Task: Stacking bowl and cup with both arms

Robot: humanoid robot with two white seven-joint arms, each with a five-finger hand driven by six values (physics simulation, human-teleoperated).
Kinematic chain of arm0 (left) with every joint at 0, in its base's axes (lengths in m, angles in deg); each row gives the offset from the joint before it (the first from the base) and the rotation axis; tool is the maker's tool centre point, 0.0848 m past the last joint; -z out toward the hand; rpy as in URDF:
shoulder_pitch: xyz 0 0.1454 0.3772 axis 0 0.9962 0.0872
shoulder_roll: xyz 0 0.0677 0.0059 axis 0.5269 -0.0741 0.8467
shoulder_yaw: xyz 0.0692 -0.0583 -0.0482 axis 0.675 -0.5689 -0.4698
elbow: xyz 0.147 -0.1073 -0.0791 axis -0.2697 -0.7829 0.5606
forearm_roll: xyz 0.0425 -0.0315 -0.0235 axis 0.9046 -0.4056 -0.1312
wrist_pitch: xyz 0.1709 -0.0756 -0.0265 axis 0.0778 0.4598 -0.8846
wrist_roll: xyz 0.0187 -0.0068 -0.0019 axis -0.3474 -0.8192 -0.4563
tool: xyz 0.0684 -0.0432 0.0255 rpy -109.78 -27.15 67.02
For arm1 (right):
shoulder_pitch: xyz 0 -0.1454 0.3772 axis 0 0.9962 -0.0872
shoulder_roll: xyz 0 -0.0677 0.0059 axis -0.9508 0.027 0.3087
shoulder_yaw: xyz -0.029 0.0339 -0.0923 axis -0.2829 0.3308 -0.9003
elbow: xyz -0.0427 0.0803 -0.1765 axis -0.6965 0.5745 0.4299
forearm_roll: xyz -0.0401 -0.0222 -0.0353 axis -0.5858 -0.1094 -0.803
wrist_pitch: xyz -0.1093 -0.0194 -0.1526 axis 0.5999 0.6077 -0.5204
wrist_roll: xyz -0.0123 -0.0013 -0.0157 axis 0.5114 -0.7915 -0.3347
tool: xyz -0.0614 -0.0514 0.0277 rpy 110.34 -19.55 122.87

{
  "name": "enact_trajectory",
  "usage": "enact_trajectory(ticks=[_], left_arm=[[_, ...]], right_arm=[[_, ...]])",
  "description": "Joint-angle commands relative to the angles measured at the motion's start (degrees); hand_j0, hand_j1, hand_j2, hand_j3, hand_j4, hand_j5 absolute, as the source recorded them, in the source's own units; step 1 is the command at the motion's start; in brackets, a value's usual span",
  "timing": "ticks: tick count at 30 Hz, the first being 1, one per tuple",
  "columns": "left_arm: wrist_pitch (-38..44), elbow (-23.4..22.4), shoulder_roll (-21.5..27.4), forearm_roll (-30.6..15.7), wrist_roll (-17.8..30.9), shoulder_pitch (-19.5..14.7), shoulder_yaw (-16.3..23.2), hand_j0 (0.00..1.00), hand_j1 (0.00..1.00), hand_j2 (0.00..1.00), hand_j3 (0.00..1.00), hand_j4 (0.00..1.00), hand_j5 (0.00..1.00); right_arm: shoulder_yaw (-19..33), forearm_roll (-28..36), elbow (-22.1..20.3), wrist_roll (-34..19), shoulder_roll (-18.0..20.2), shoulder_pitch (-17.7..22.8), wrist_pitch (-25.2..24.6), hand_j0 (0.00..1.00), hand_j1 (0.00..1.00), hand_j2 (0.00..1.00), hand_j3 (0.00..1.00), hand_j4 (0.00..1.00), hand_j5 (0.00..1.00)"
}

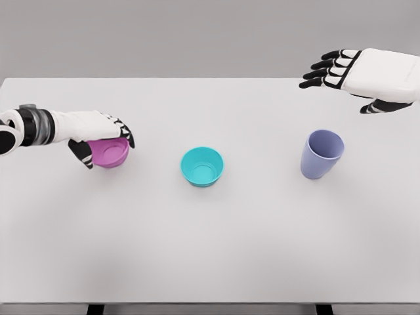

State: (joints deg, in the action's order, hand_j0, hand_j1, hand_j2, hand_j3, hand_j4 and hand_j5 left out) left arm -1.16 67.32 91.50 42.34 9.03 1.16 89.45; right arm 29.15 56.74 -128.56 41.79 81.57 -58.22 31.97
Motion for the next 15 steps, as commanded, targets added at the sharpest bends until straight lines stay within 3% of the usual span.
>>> enact_trajectory(ticks=[1, 15], left_arm=[[0.0, 0.6, 0.1, -0.2, 0.0, 0.0, -0.2, 0.75, 0.75, 0.75, 0.75, 0.75, 0.75], [0.0, 4.9, -0.2, -0.3, 0.0, -0.8, -1.0, 0.75, 0.75, 0.75, 0.75, 0.75, 0.75]], right_arm=[[0.0, 0.3, 0.0, 0.0, -0.1, 0.0, -0.2, 1.0, 1.0, 1.0, 1.0, 1.0, 1.0], [0.0, 0.3, 0.1, 0.0, 0.2, 0.3, -0.2, 1.0, 1.0, 1.0, 1.0, 1.0, 1.0]])
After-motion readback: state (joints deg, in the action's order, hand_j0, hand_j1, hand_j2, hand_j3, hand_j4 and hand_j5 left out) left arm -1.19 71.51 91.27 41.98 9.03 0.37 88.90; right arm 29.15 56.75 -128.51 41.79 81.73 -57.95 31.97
